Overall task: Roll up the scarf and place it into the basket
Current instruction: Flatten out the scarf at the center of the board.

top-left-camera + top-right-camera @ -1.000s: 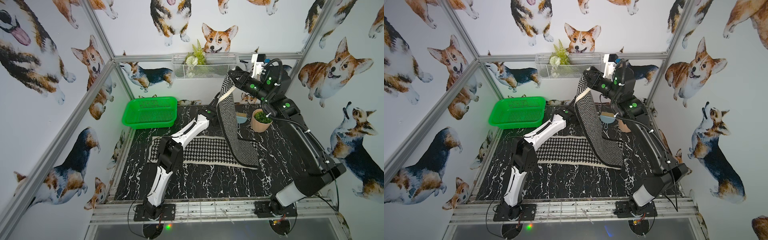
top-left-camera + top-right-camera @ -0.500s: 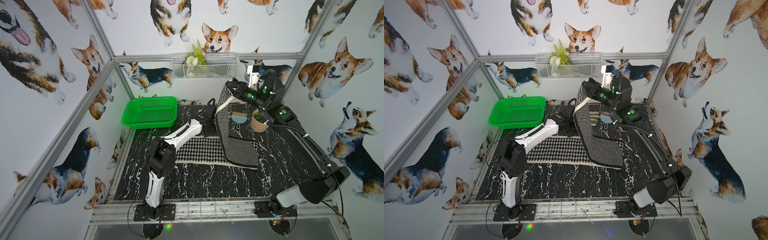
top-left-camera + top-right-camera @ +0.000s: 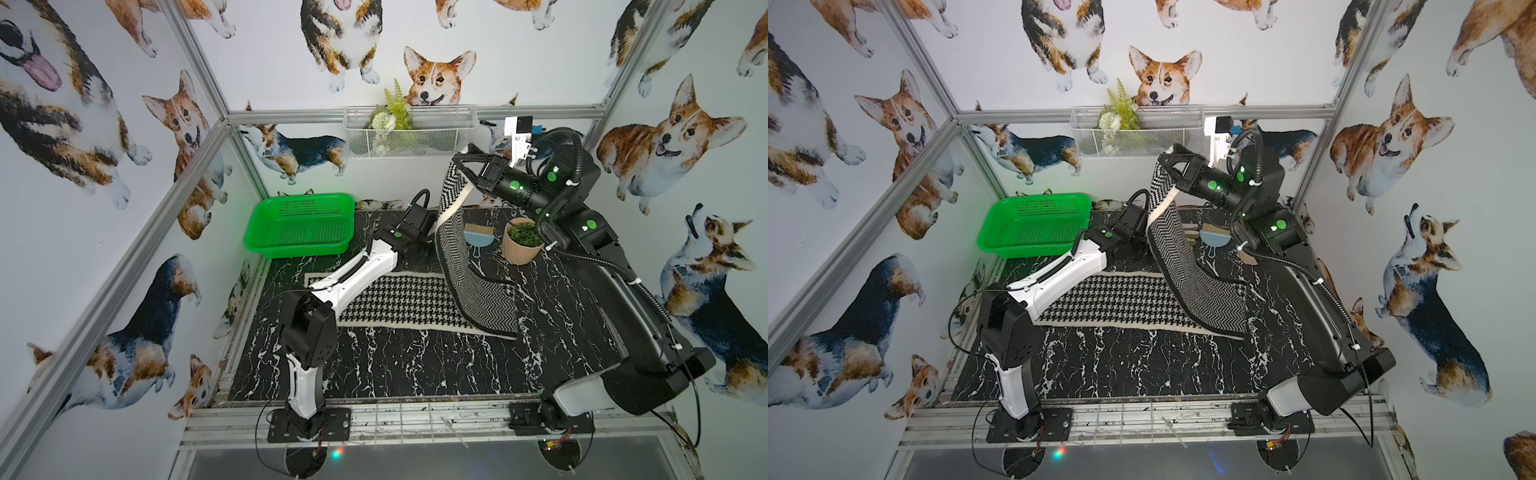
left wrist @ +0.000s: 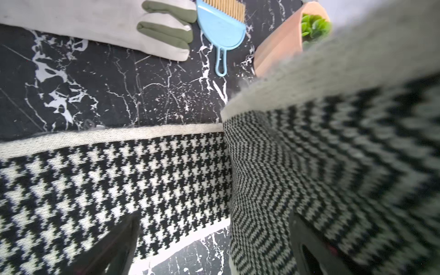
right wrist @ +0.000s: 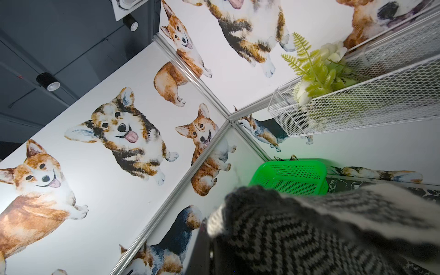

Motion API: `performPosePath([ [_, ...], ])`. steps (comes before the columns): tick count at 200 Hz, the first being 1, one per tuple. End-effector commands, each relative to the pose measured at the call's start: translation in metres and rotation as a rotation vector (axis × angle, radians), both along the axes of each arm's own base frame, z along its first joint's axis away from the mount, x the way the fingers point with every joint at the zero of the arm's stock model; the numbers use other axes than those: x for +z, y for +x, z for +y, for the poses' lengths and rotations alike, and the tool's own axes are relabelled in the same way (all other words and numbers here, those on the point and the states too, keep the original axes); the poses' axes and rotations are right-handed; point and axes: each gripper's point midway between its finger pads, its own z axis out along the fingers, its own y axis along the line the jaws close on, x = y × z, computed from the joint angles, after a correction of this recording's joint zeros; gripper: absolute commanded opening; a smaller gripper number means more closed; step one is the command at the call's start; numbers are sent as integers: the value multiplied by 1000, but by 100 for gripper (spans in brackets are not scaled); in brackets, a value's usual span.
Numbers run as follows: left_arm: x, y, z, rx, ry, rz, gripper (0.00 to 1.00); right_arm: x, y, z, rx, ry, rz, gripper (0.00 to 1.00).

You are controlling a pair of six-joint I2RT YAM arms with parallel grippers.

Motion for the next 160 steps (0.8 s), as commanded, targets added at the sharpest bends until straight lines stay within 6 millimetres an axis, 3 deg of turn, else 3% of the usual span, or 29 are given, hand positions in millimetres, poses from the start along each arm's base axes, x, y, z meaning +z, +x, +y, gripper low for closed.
performPosePath([
  [1,0,-1,-1,7,-2,9,100,-15,0,2,7,-28,36,0],
  [55,-15,-4,3,11,24,17,100,-50,23,12,-13,-30,85,0],
  [79,-17,-1,21,54,57,25,100,-65,32,27,-3,-40,114,0],
  [99,-20,4,56,132,83,47,100,-83,37,45,12,-66,138,0],
  [141,-42,11,156,330,83,137,100,-125,42,85,50,-100,193,0],
  [144,-34,10,163,341,69,123,100,-128,43,87,51,-104,197,0],
  [160,-35,7,191,386,54,136,100,-149,46,103,62,-115,226,0],
])
